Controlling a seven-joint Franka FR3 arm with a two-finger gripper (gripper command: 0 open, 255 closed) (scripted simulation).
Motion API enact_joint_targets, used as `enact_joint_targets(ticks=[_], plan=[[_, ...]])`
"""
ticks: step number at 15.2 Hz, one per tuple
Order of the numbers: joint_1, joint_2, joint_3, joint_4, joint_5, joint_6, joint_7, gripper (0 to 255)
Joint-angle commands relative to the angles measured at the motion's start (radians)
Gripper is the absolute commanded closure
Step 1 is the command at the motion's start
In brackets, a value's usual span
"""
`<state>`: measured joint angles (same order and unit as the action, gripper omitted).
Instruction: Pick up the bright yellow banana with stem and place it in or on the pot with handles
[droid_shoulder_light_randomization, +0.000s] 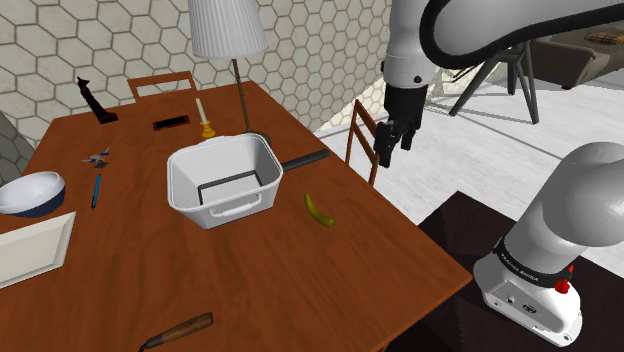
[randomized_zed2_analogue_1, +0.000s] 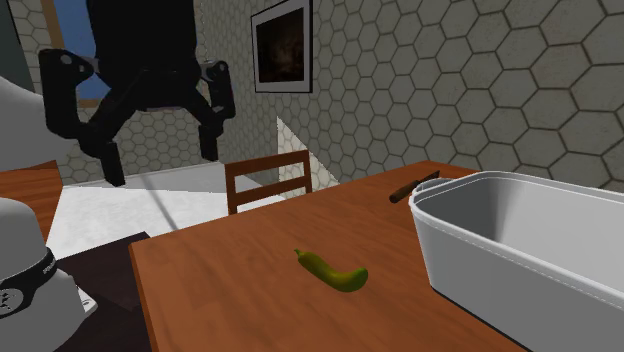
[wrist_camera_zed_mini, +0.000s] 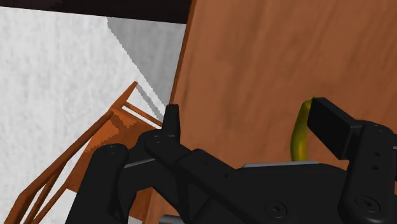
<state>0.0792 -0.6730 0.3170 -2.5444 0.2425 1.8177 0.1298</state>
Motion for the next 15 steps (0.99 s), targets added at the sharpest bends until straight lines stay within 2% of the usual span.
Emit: enact_joint_targets(ticks=[1, 5, 9, 12, 15], plan=[[0.003, 0.048, 0.046, 0.0, 0.014, 0.071, 0.044, 0], [-0.001, 0.165, 0.143, 0.012, 0.022, 0.214, 0.139, 0], [-0.025, 0.307, 0.244, 0.049, -0.014, 0.352, 0.252, 0], [-0.055, 0.431, 0.32, 0.092, -0.085, 0.446, 0.36, 0], [-0.088, 0.571, 0.389, 0.15, -0.21, 0.524, 0.5, 0]])
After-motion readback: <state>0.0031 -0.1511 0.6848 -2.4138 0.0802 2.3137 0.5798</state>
